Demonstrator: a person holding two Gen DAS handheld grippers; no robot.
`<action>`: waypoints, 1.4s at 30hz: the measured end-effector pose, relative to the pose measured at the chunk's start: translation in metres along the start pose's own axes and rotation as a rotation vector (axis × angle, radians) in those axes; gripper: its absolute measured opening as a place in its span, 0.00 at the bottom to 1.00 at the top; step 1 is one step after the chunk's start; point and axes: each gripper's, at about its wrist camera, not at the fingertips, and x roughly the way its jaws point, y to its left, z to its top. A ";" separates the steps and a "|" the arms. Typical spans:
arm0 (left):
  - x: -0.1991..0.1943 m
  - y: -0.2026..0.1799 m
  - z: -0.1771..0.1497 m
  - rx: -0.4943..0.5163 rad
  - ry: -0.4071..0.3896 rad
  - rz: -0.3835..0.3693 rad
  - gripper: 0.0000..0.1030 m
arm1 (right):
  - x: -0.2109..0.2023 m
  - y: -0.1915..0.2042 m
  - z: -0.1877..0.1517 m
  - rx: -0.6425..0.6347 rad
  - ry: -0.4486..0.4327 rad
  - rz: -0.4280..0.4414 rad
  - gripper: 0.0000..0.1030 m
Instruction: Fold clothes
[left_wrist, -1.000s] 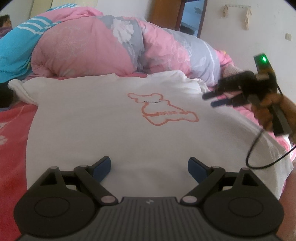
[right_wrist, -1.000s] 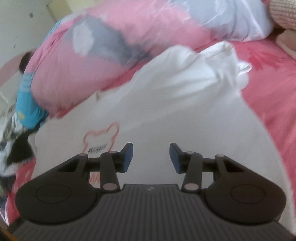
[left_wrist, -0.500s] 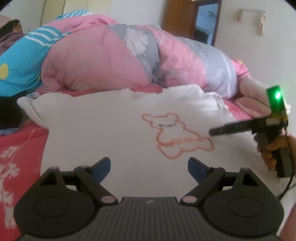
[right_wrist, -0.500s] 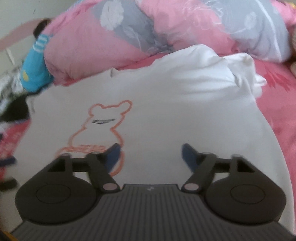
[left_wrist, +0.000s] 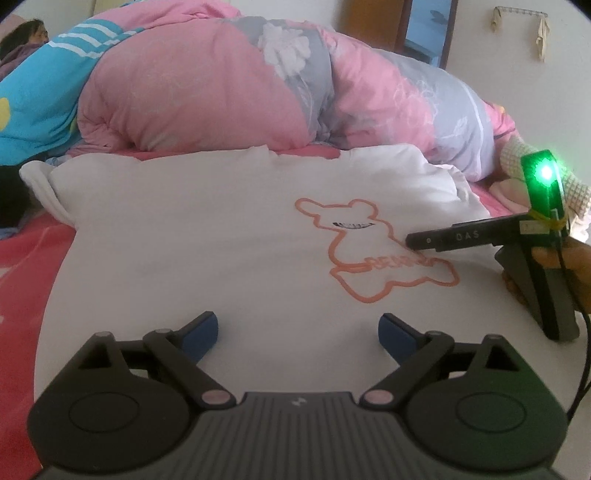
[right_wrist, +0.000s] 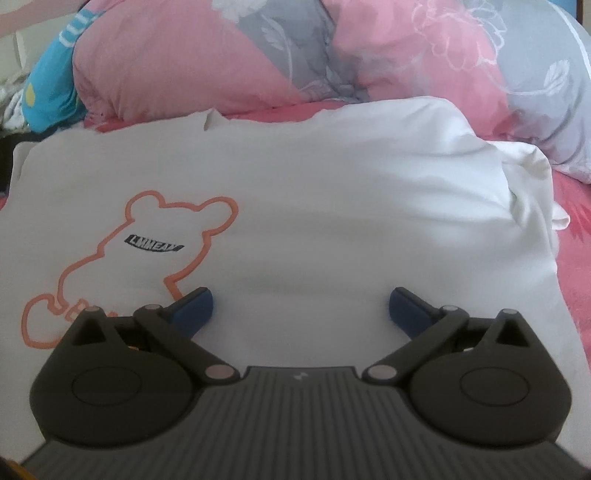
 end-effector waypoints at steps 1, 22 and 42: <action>0.000 0.000 0.000 0.001 0.000 0.001 0.92 | -0.001 0.000 -0.002 -0.001 -0.011 0.000 0.99; 0.001 0.002 -0.002 -0.005 -0.011 -0.009 0.95 | 0.002 -0.002 0.001 0.001 -0.005 0.007 0.99; 0.001 0.004 -0.002 -0.006 -0.009 -0.012 0.95 | 0.001 -0.001 0.001 0.003 -0.006 0.004 0.99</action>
